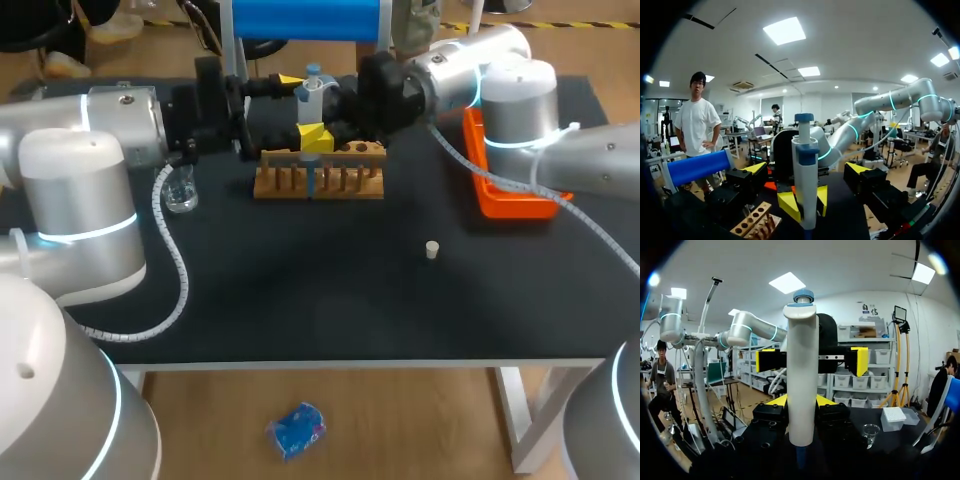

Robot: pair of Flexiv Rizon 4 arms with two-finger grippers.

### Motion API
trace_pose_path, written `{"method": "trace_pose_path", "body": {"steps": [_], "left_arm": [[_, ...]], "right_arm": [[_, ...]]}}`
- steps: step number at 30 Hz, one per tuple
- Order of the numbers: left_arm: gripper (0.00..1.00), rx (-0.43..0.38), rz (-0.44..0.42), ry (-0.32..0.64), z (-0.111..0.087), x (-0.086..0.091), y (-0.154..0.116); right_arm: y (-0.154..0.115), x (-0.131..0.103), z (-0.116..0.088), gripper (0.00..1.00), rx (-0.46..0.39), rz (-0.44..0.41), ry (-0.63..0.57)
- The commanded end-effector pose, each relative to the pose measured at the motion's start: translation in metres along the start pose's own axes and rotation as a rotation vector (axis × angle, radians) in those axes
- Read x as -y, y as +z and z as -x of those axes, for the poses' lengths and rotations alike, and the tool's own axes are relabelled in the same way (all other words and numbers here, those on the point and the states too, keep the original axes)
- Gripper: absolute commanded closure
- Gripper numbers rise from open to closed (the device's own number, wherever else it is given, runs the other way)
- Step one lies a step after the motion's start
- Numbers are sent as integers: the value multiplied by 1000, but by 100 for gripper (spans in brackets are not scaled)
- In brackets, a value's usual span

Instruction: Invert the test tube, pick up the pipette, mount the tip to pipette, aspirate from beaker and dispense into the tube, eject the tip, return the pipette, and cap with the stopper.

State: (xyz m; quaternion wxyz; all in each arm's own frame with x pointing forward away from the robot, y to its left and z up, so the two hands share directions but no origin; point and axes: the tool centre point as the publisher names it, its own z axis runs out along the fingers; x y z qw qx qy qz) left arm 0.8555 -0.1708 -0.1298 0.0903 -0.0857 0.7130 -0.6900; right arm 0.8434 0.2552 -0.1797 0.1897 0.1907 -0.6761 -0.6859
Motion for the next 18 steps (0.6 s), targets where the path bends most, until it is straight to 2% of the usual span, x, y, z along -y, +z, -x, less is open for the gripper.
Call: {"method": "trace_pose_path", "body": {"steps": [1,6,11,13,15,16,18], "left_arm": [[0,4,0,-2,0,-2,2],[0,5,4,-8,1,-3,2],[18,3,7,-10,1,-4,2],[28,3,7,-11,2,-4,2],[48,2,8,-11,2,-5,2],[52,2,8,-11,2,-5,2],[53,1,8,-12,2,-5,2]], "right_arm": [[0,2,5,100,-12,2,1],[0,2,5,100,-12,3,1],[-1,3,6,100,-14,3,7],[-1,3,6,100,-15,2,9],[-1,3,6,100,-15,3,10],[-2,4,6,100,-15,3,11],[-2,4,6,100,-15,3,11]]}}
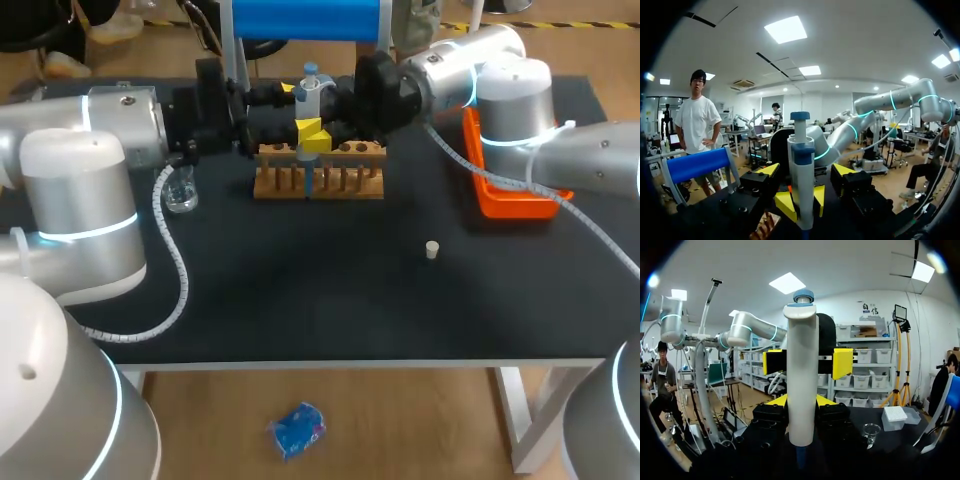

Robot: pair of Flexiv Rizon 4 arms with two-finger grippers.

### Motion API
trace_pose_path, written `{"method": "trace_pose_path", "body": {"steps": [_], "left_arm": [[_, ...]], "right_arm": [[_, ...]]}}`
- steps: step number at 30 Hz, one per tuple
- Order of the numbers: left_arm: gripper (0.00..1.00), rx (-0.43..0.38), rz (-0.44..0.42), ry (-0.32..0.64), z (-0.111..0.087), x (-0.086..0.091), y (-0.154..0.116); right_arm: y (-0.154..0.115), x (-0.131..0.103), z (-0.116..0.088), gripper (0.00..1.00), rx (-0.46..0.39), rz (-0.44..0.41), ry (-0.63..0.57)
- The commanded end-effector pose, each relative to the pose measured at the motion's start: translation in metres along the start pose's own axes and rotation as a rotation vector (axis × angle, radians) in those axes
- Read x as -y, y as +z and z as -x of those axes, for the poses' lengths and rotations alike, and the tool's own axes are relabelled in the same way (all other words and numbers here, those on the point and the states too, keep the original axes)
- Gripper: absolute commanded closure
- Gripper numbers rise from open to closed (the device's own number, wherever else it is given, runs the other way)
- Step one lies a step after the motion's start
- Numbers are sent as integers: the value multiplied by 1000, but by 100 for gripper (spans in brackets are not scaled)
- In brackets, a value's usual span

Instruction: Invert the test tube, pick up the pipette, mount the tip to pipette, aspirate from beaker and dispense into the tube, eject the tip, return the pipette, and cap with the stopper.

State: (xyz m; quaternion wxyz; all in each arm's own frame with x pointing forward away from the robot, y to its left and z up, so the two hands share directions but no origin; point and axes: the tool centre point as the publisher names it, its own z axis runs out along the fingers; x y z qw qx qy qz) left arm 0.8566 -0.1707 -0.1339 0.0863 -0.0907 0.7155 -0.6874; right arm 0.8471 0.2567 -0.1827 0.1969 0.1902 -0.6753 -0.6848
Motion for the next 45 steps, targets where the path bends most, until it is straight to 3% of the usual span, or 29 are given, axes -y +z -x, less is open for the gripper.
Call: {"method": "trace_pose_path", "body": {"steps": [1,16,20,21,22,23,44,45], "left_arm": [[53,0,-1,0,1,-1,2],[59,-6,-4,-2,1,-2,5],[73,-3,-7,-2,1,-2,4],[80,-2,-8,-3,1,-2,4],[96,-2,-9,-4,1,-2,4],[100,-2,-10,-4,1,-2,4],[100,-23,-19,-10,0,-2,6],[100,-23,-19,-11,0,-2,6]], "right_arm": [[-1,1,2,100,-5,1,1],[-2,1,2,100,-9,5,3],[-2,1,3,100,-9,6,3],[-2,1,3,100,-9,6,3],[-2,1,3,100,-9,7,3],[-2,1,3,100,-9,7,3],[-2,2,3,100,-16,11,10],[-2,2,3,59,-15,12,10]]}}
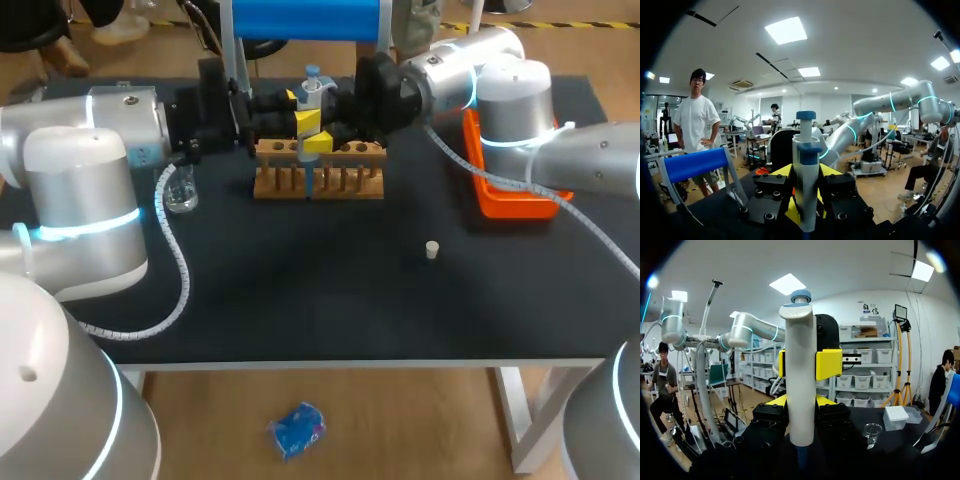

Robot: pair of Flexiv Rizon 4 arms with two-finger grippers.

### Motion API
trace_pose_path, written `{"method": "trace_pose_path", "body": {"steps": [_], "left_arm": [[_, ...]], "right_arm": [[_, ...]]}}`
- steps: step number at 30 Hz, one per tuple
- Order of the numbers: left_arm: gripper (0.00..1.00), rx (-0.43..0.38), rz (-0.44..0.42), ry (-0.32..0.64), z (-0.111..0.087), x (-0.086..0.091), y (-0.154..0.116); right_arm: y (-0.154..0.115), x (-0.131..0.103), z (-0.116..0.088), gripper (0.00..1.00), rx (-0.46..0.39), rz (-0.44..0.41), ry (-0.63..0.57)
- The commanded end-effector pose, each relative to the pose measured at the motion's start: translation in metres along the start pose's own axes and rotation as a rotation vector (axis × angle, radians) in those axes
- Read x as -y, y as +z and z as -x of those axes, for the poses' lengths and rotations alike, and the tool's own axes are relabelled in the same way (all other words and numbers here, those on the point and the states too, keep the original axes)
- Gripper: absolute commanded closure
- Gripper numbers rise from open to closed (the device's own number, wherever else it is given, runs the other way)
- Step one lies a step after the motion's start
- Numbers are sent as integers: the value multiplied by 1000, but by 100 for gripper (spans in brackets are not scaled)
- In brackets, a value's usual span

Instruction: Invert the test tube, pick up the pipette, mount the tip to pipette, aspirate from beaker and dispense into the tube, eject the tip, return the pipette, and cap with the stopper.

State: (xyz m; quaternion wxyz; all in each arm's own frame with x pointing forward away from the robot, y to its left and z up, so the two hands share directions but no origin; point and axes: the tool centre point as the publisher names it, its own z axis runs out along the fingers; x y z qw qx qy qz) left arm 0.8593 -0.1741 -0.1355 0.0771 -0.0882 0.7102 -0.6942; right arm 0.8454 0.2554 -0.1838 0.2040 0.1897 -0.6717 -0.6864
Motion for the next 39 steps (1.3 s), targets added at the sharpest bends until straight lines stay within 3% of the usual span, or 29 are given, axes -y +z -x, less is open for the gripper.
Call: {"method": "trace_pose_path", "body": {"steps": [1,15,39], "left_arm": [[100,-7,-5,-1,-2,0,2],[100,-8,-10,-12,-2,1,0],[100,37,14,2,2,6,-13]], "right_arm": [[-2,1,4,0,-5,3,2],[-4,-4,-1,0,80,-30,-40],[-29,-7,-17,0,339,-53,-18]]}}
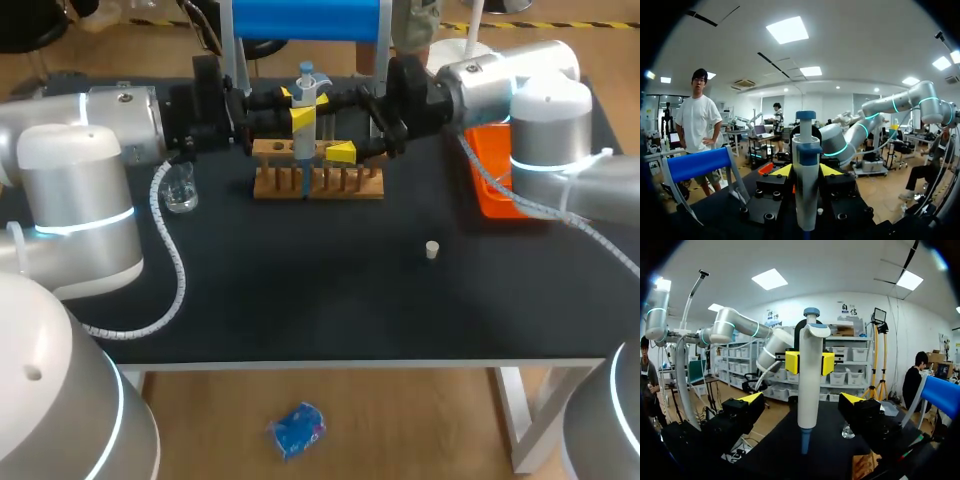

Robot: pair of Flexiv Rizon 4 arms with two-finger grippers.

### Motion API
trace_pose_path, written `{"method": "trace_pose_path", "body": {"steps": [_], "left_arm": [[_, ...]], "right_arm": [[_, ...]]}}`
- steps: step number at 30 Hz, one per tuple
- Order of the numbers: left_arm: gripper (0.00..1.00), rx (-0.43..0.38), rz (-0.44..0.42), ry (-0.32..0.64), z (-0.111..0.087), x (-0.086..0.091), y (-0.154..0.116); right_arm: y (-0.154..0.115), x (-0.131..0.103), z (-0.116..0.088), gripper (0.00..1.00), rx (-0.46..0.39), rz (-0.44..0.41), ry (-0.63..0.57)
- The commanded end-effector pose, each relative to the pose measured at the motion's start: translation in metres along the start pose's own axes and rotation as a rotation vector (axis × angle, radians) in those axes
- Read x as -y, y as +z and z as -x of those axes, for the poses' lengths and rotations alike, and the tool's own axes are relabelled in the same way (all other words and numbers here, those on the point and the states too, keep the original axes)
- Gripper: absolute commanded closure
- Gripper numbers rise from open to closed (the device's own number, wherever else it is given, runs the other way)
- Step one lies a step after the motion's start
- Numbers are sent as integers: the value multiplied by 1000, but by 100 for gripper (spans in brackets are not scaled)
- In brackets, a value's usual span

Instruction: Invert the test tube, pick up the pipette, mount the tip to pipette, aspirate from beaker and dispense into the tube, eject the tip, return the pipette, and cap with the stopper.

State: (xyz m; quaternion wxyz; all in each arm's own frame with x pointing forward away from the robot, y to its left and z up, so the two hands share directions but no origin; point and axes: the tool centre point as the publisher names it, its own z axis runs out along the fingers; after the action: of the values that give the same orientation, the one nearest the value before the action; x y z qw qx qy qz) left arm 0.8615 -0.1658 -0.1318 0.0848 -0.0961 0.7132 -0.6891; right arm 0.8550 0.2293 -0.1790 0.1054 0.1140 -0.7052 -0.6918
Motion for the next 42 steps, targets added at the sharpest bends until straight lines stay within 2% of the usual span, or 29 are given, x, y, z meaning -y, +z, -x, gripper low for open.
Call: {"method": "trace_pose_path", "body": {"steps": [1,9,16,26,33,36,42], "left_arm": [[100,20,4,1,-1,2,-7],[100,114,20,1,15,7,-22],[100,258,33,-13,36,14,-35],[100,441,47,-59,71,26,-37],[100,508,68,-94,96,30,-32],[100,539,77,-111,107,30,-32],[100,594,87,-152,129,31,-31]], "right_arm": [[-7,-1,-12,0,98,-12,8],[-22,-1,-26,0,160,-24,23],[-38,1,-39,0,253,-60,43],[-38,1,-39,0,253,-60,43],[-38,1,-39,0,253,-60,43],[-43,-5,-27,0,355,-75,77],[-52,-18,-9,0,485,-112,97]]}}
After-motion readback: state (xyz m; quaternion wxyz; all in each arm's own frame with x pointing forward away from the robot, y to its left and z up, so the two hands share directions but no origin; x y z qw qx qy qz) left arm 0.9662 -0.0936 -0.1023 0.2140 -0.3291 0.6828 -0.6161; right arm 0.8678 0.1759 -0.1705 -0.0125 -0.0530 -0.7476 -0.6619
